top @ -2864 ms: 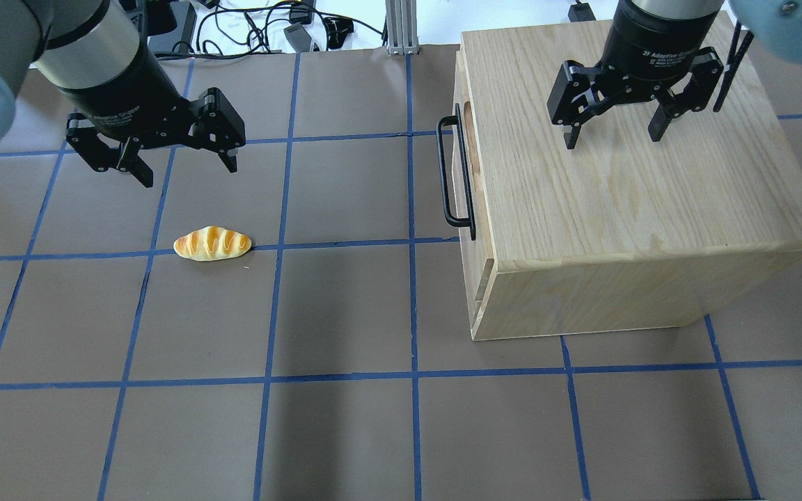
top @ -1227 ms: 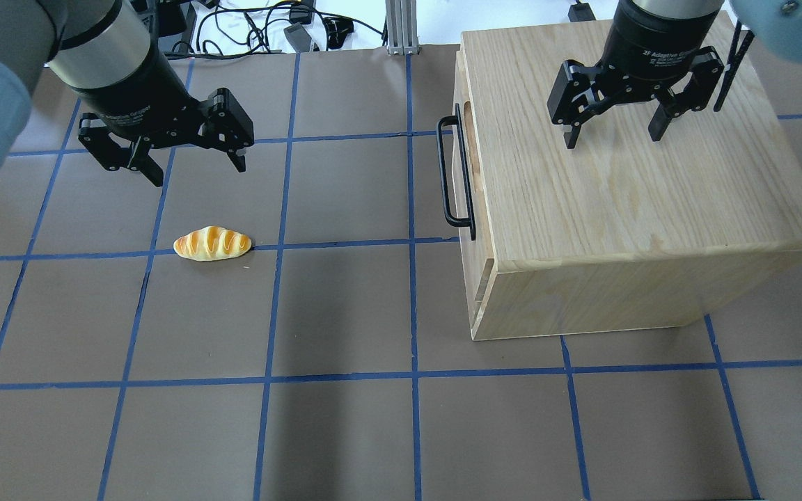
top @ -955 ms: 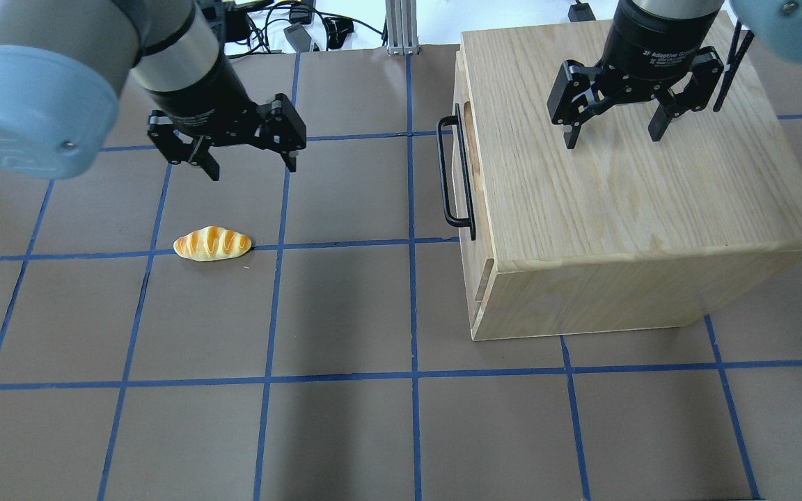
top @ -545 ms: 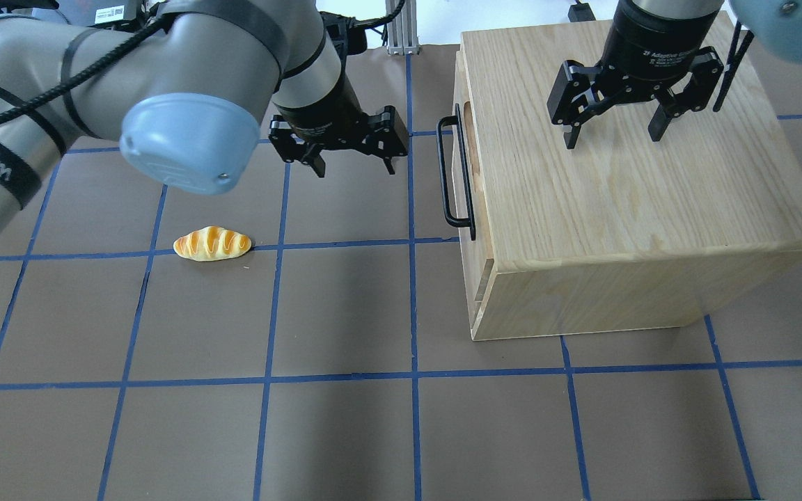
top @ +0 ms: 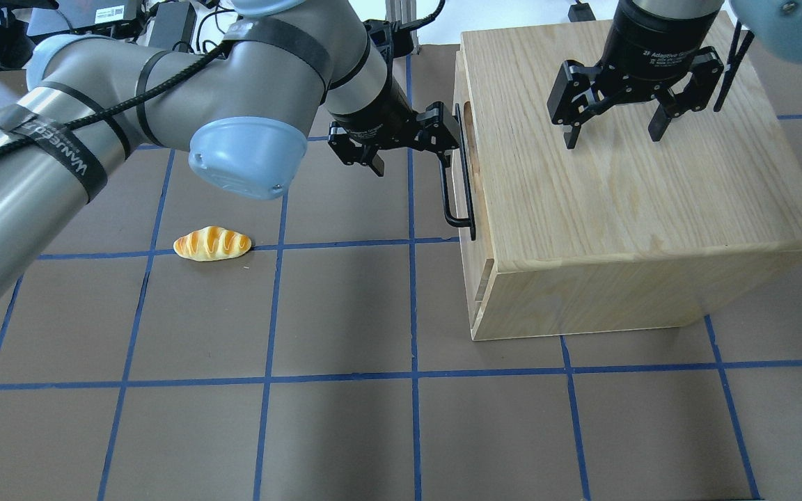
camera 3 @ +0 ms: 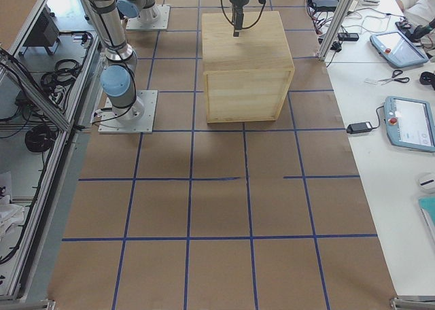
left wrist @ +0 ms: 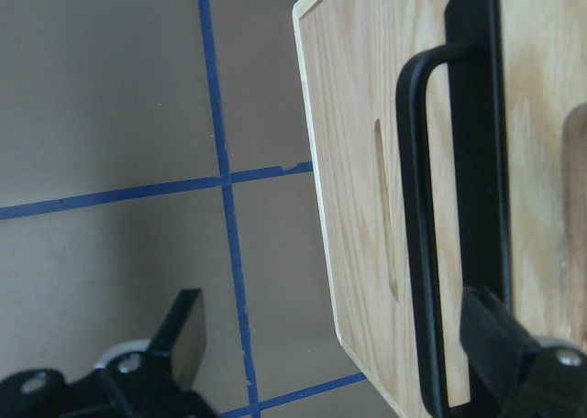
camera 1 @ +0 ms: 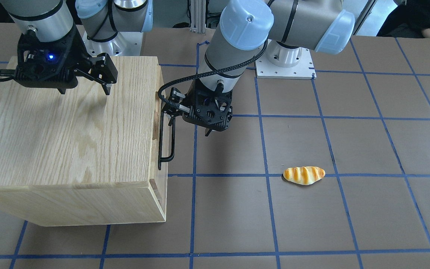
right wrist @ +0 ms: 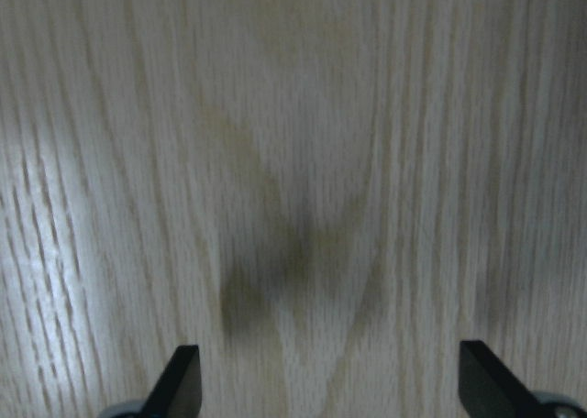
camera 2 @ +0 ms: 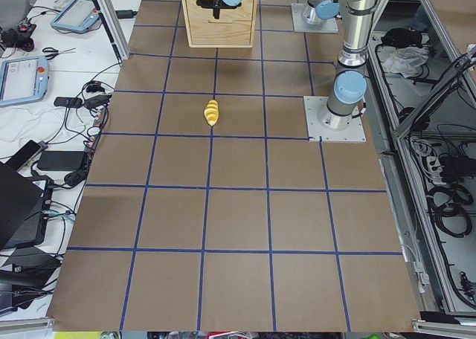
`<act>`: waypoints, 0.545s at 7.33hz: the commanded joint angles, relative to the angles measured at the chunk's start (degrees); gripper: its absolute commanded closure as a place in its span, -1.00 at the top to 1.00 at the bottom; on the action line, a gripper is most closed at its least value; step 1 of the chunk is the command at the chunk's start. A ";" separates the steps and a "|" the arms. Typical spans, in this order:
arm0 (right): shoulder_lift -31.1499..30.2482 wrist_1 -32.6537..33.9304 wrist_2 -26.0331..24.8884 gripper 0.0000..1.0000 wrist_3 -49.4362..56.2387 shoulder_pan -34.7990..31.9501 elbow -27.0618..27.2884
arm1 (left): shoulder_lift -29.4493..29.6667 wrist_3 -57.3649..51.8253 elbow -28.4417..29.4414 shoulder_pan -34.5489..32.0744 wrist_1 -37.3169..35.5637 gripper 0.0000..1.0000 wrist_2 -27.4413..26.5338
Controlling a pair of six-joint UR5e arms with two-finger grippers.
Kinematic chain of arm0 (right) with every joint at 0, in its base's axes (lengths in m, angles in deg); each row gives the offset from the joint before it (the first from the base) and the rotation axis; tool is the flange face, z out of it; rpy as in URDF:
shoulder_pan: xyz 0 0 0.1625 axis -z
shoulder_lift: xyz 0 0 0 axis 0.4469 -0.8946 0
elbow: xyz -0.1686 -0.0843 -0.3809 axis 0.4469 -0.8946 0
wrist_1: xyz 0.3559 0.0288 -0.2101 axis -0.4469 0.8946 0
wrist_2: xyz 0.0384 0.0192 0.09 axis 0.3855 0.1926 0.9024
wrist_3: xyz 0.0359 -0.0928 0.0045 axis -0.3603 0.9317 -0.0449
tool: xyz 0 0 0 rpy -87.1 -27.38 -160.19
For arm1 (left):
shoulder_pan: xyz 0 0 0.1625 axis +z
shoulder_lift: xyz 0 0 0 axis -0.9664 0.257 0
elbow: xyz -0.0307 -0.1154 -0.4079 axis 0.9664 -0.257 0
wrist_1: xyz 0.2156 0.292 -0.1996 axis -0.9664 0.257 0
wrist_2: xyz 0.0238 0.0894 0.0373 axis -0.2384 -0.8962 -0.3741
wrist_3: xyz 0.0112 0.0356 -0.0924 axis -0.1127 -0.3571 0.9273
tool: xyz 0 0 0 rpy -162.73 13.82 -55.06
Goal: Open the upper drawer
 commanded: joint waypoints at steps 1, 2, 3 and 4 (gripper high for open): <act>0.00 0.00 0.00 1.00 0.00 0.00 0.09 | 1.83 -0.90 -0.30 -0.04 -2.22 1.00 0.35; 0.00 0.00 0.00 1.00 0.00 0.00 0.00 | 2.70 -0.99 -0.30 -0.04 -2.40 1.00 0.35; 0.00 0.00 0.00 1.00 0.00 0.00 0.09 | 3.15 -0.99 -0.38 -0.04 -2.40 1.00 0.26; 0.00 0.00 0.00 1.00 0.00 0.00 0.09 | 2.54 -2.74 -0.56 0.22 -2.58 1.00 0.09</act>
